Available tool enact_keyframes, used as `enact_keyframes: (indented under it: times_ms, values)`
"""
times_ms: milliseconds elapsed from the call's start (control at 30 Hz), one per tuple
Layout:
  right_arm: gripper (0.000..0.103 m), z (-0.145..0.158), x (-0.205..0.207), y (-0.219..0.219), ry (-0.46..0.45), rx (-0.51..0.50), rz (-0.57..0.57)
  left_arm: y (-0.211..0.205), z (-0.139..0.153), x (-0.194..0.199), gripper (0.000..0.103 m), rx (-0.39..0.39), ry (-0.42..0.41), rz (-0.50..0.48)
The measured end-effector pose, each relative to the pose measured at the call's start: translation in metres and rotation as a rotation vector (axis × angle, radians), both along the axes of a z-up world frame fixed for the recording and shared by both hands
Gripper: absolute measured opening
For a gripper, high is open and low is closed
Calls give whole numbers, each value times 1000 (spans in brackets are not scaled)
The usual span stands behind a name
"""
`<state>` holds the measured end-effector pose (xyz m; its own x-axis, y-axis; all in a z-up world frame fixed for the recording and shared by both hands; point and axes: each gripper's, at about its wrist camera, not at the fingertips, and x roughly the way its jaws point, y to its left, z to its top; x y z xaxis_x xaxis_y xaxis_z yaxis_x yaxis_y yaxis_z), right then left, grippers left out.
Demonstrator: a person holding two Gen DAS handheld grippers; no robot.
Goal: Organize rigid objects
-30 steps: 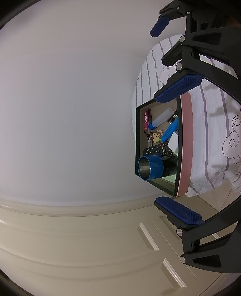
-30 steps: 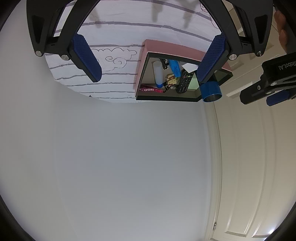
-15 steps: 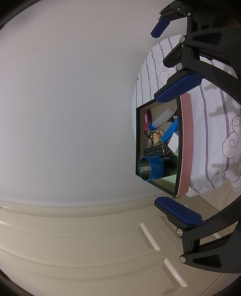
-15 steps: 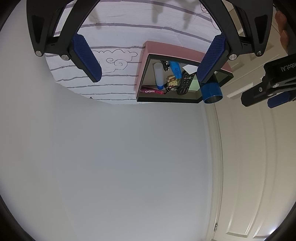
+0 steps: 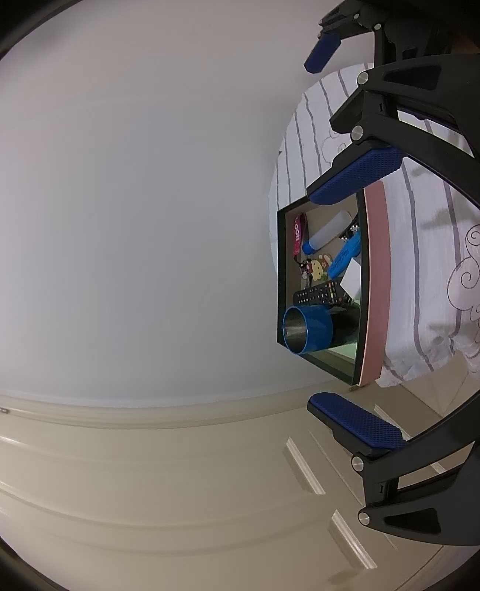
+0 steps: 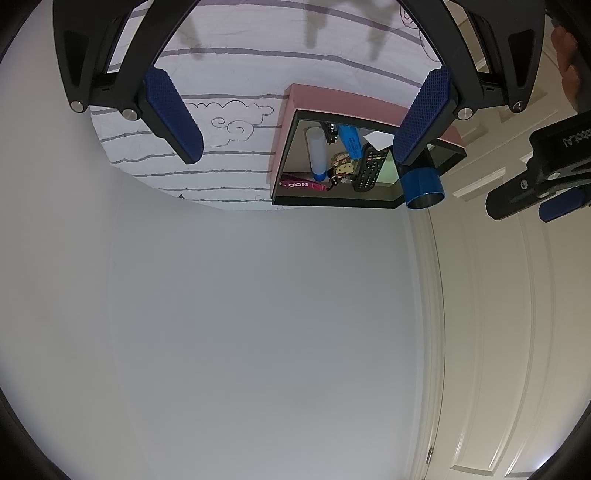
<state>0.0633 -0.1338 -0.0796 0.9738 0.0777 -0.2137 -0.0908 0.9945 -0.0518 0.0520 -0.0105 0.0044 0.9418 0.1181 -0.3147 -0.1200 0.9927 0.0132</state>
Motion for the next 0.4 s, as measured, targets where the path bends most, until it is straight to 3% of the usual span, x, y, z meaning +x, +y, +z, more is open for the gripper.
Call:
enact_keyframes:
  times_ms: [400]
  values:
    - [103, -2, 0, -2, 16, 3, -13, -1, -3, 3, 103, 3, 23, -16]
